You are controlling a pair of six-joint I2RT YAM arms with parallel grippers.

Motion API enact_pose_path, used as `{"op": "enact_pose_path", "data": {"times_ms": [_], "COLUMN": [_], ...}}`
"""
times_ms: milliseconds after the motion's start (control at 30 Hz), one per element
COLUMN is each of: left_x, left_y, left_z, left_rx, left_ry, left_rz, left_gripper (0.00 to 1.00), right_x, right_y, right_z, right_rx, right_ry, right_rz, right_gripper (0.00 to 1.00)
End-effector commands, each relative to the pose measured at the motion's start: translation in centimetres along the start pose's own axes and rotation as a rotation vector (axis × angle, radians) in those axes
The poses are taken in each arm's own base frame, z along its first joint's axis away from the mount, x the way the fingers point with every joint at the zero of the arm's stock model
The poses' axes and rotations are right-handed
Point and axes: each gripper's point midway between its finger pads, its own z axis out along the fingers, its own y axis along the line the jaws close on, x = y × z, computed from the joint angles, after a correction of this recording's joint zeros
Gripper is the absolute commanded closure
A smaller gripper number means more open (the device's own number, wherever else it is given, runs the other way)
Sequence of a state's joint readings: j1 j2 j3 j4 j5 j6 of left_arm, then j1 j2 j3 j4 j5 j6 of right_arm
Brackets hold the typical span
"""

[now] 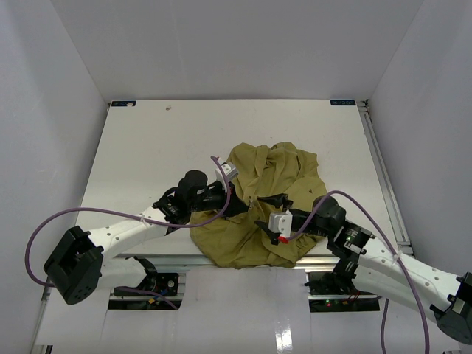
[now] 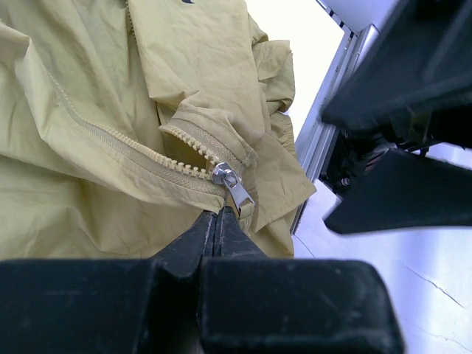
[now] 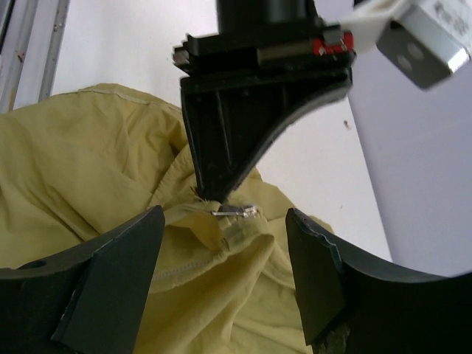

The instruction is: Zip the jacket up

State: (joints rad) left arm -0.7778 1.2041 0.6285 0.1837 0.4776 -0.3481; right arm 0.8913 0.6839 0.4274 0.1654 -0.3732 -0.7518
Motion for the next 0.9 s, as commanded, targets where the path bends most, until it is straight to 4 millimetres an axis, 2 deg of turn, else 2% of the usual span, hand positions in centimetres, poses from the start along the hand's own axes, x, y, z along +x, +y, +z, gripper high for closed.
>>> {"op": "enact_pose_path", "data": {"times_ms": [0,433,867], "left_x": [-1.2,-1.1,-1.1], "left_y": [-1.0,-1.2,-1.2], "left_z": [-0.3,-0.4,-0.4], "left_rx": [0.044,0.058,0.058], "left_ry": [-0.026,-0.022,-0.023], "left_rz": [0.012,0.009,0.007], "left_gripper": [1.00,1.00,1.00], "right_x": [-1.3,1.0,1.4], "right_y": [-0.8,0.4,0.5], "right_z": [0.9,2.5,2.9], "right_rx": [0.052,0.045,0.061], "right_ry": [-0.007,0.127,0.162], "right_rz": [-0.146,-0.247,-0.299], "right_gripper": [0.28,0.33,0.45]}}
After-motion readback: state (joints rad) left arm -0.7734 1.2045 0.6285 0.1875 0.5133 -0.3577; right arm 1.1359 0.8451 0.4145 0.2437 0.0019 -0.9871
